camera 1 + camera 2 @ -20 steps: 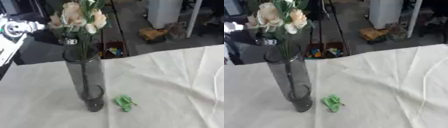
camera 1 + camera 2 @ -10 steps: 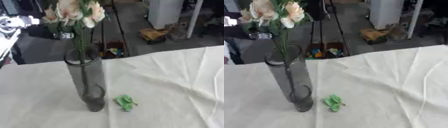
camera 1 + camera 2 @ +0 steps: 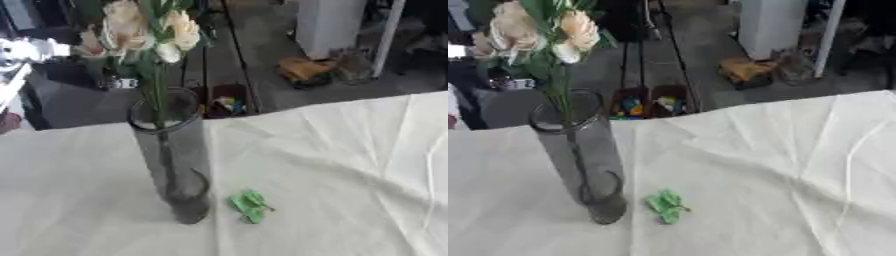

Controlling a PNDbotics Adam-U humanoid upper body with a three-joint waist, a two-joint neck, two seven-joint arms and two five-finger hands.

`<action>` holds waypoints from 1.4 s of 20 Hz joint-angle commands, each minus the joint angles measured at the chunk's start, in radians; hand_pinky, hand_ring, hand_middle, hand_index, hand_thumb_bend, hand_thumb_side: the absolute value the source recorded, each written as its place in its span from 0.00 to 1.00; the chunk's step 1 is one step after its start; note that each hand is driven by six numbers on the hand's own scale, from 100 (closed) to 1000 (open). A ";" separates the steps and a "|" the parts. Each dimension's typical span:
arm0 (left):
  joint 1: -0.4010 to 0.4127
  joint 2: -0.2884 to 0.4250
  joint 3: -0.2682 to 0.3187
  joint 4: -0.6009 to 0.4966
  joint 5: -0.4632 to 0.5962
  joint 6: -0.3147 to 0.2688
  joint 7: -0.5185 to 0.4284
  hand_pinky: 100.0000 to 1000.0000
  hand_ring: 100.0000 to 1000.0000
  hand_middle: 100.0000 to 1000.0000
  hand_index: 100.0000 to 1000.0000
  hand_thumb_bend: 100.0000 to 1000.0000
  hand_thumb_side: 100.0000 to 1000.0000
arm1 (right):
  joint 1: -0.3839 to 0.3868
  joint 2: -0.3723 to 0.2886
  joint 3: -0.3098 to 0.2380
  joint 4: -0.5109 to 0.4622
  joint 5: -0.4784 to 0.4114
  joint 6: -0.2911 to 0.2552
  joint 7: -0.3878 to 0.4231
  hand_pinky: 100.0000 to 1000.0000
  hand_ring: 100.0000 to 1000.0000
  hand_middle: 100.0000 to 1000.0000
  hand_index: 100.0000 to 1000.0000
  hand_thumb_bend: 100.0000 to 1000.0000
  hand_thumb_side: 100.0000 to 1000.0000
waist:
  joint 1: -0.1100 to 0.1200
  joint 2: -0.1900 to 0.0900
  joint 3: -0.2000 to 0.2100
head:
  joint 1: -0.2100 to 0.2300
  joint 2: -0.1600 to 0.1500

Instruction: Arrange flowers into the vase.

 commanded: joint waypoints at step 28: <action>0.079 0.136 0.039 -0.056 -0.164 -0.096 0.001 1.00 1.00 1.00 1.00 0.28 0.93 | 0.002 -0.037 -0.011 -0.016 -0.017 0.014 -0.014 0.96 0.72 0.39 0.75 0.00 0.89 | -0.001 -0.041 0.012 | -0.007 0.003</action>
